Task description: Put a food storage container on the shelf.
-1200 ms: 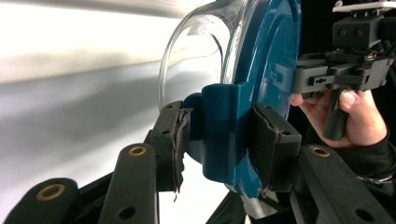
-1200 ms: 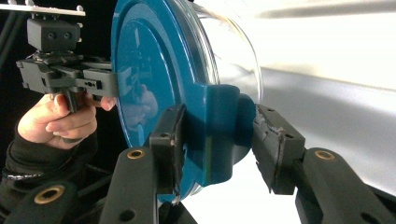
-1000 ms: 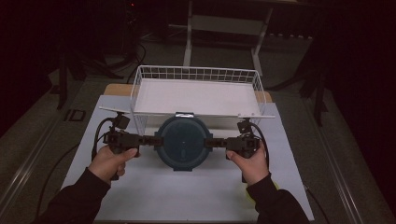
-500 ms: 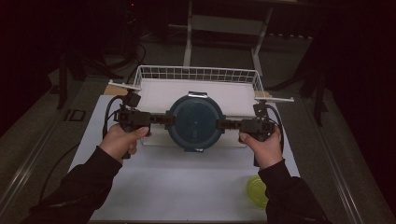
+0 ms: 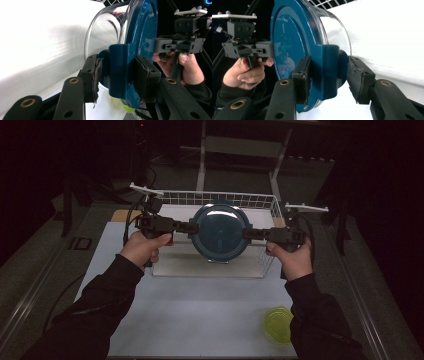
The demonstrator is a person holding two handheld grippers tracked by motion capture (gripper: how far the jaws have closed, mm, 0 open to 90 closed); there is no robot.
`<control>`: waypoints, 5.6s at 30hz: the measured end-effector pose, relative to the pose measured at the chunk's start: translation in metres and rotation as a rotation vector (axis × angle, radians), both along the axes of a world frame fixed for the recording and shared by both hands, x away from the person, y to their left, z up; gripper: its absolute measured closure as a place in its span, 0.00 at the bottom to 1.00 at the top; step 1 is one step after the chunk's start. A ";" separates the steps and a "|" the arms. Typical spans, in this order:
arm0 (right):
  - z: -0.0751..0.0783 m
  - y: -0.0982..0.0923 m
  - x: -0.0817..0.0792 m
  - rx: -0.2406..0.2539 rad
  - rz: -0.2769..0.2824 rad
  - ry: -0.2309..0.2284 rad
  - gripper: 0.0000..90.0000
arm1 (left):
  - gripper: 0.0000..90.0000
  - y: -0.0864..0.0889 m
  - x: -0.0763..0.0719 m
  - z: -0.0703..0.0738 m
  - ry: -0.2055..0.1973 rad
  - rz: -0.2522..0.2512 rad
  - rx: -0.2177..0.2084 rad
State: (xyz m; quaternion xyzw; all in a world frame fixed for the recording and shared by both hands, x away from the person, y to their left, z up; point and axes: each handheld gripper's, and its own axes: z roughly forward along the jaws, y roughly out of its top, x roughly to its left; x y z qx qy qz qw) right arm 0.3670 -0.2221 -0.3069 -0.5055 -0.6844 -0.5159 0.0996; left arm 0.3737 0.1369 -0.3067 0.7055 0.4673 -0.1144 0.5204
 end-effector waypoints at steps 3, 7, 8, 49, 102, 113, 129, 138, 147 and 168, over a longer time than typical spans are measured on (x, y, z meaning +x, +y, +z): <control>0.002 -0.003 0.007 0.010 -0.014 0.004 0.61 | 0.63 -0.003 0.007 0.002 -0.004 0.005 -0.004; 0.001 -0.007 0.015 0.009 -0.023 0.018 0.61 | 0.63 -0.007 0.018 -0.001 0.020 0.005 -0.009; 0.000 -0.008 0.017 0.010 -0.028 0.027 0.61 | 0.63 -0.008 0.019 -0.002 0.024 0.006 -0.008; 0.001 0.005 0.059 -0.074 -0.135 0.059 0.60 | 0.51 -0.001 0.057 -0.023 0.080 0.069 -0.062; -0.016 0.052 -0.034 -0.222 0.084 -0.157 0.97 | 0.00 0.003 -0.087 -0.071 -0.458 -0.038 0.174; -0.023 0.056 -0.022 -0.213 0.065 -0.133 1.00 | 0.00 0.012 -0.112 -0.114 -0.474 -0.014 0.204; -0.018 0.059 -0.007 -0.201 0.035 -0.121 1.00 | 0.00 0.005 -0.146 -0.170 -0.476 -0.078 0.231; -0.017 0.069 0.002 -0.205 0.034 -0.118 1.00 | 0.00 0.014 -0.150 -0.182 -0.496 -0.050 0.242; -0.018 0.072 0.010 -0.200 0.031 -0.105 1.00 | 0.00 0.017 -0.154 -0.184 -0.498 -0.054 0.241; -0.029 0.067 -0.019 -0.187 0.104 -0.240 0.42 | 0.00 0.021 -0.158 -0.186 -0.515 -0.071 0.267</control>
